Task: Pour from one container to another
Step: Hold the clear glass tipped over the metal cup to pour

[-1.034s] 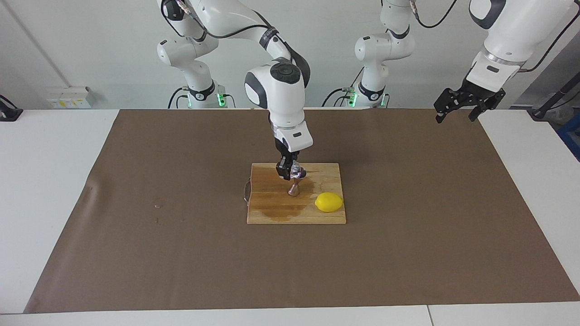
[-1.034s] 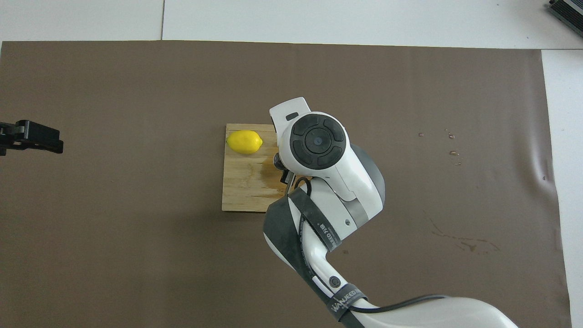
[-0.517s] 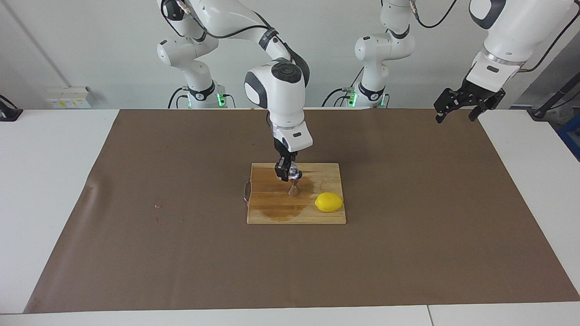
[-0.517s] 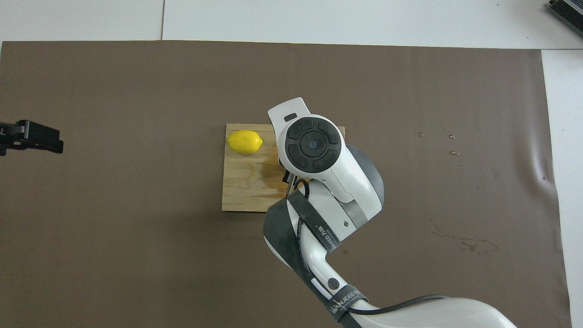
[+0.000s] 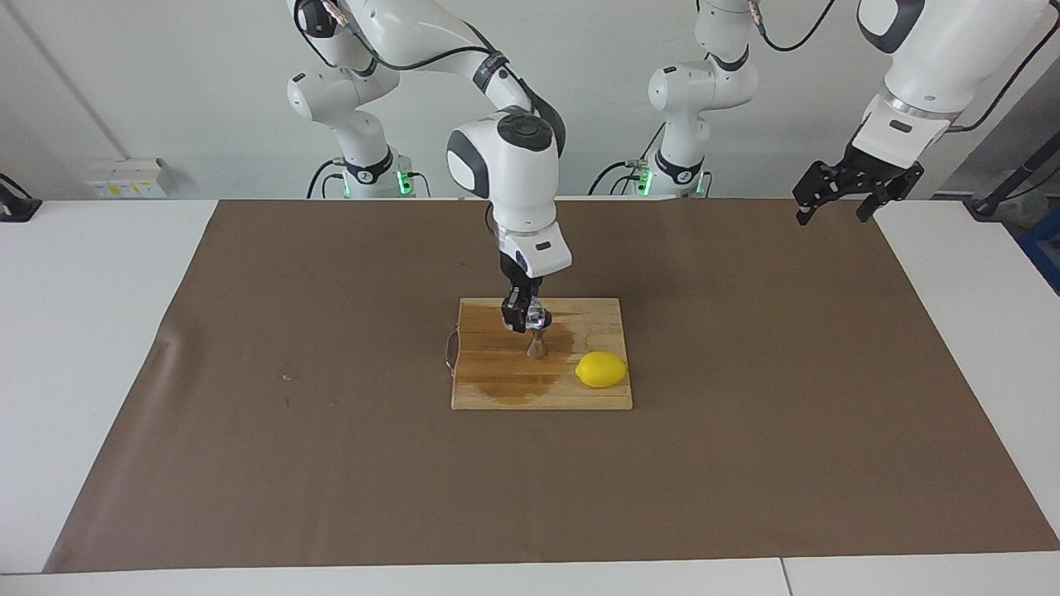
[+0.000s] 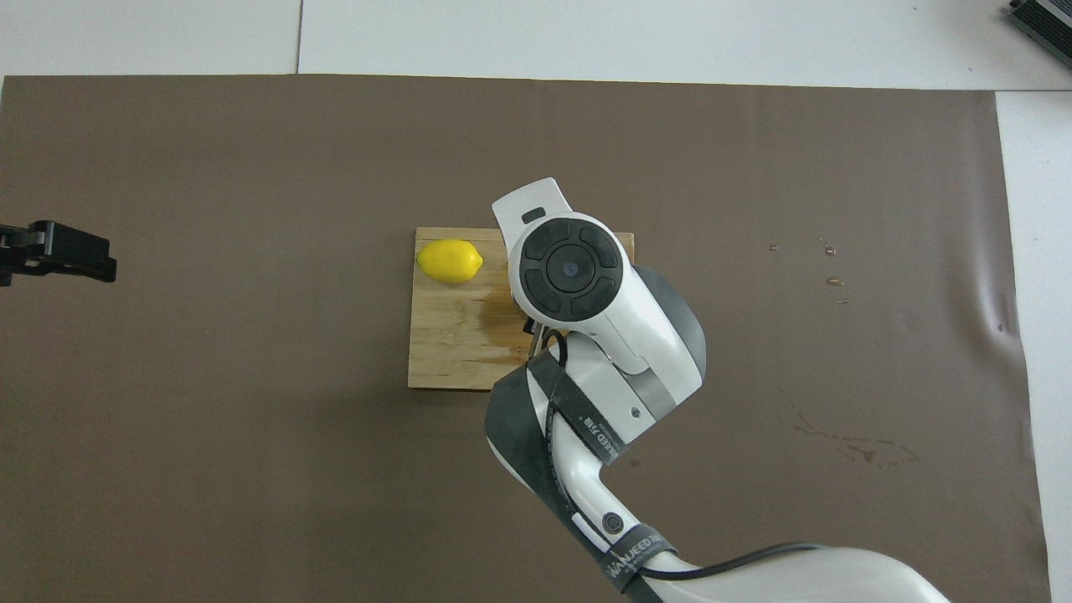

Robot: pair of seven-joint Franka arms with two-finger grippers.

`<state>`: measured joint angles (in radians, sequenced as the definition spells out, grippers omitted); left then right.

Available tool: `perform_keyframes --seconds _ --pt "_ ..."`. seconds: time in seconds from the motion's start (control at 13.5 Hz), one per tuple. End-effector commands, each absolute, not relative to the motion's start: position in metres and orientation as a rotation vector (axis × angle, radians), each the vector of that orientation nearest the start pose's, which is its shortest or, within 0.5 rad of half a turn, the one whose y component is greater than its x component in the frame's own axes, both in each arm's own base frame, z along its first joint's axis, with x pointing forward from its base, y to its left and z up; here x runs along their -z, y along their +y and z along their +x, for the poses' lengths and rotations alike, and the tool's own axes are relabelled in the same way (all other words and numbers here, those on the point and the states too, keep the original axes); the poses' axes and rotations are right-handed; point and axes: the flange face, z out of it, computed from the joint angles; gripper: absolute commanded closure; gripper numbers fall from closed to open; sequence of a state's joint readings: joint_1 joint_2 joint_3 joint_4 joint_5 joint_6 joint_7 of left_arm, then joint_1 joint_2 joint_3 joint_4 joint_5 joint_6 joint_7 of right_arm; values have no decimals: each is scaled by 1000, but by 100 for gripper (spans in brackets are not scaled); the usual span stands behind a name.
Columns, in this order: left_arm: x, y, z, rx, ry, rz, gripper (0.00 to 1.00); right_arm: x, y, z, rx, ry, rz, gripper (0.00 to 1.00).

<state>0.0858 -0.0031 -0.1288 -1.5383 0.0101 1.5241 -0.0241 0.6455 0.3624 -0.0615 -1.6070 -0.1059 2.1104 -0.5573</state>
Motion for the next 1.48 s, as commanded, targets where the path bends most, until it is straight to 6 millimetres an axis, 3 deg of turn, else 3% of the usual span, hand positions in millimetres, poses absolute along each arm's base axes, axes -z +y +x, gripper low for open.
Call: perform_keyframes --seconds 0.0,1.4 --pt "-638 -20 542 -26 42 -3118 0 -438 375 567 231 -1842 -2714 100" --pt "-638 -20 542 -23 42 -3118 0 -440 385 564 234 -1922 -2715 100"
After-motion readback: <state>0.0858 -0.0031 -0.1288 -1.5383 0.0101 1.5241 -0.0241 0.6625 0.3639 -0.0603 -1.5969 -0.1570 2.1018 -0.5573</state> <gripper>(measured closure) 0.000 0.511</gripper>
